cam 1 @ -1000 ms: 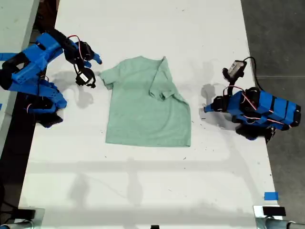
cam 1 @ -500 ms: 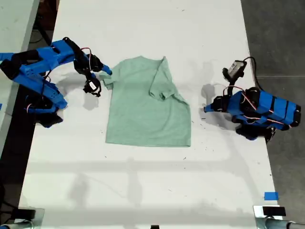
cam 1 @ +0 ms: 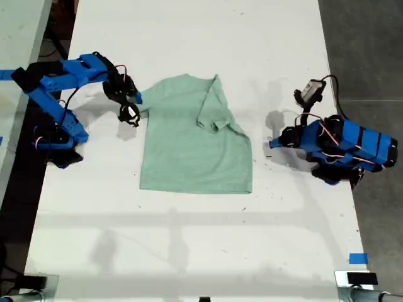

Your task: Fold t shirt

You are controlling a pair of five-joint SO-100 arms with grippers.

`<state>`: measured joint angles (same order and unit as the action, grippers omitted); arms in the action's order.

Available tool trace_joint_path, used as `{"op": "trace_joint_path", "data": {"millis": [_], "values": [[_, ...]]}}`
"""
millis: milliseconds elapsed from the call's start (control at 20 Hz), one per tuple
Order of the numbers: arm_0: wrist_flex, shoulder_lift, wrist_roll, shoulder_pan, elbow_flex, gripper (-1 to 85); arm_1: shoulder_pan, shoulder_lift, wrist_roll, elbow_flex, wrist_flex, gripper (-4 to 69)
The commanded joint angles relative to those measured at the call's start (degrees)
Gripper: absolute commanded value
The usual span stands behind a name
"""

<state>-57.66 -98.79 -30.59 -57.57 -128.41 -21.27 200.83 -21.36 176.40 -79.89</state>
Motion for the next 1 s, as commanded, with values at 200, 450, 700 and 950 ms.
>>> {"op": "trace_joint_path", "data": {"millis": [200,450,700,950], "values": [[-5.98,-2.37,5.63,6.86,7.29,-0.1,0.09,-0.18,-0.44,0.70,1.41,1.2],[-20.48,11.87,5.71,12.13,31.38,-0.1,-0.09,-0.18,-0.44,0.70,1.41,1.2],[-28.04,11.07,3.69,9.40,44.82,-0.1,0.00,-0.18,-0.53,0.70,1.41,1.2],[-29.97,12.22,3.43,11.25,58.27,-0.1,-0.26,-0.18,-0.70,0.70,1.41,1.2]]}}
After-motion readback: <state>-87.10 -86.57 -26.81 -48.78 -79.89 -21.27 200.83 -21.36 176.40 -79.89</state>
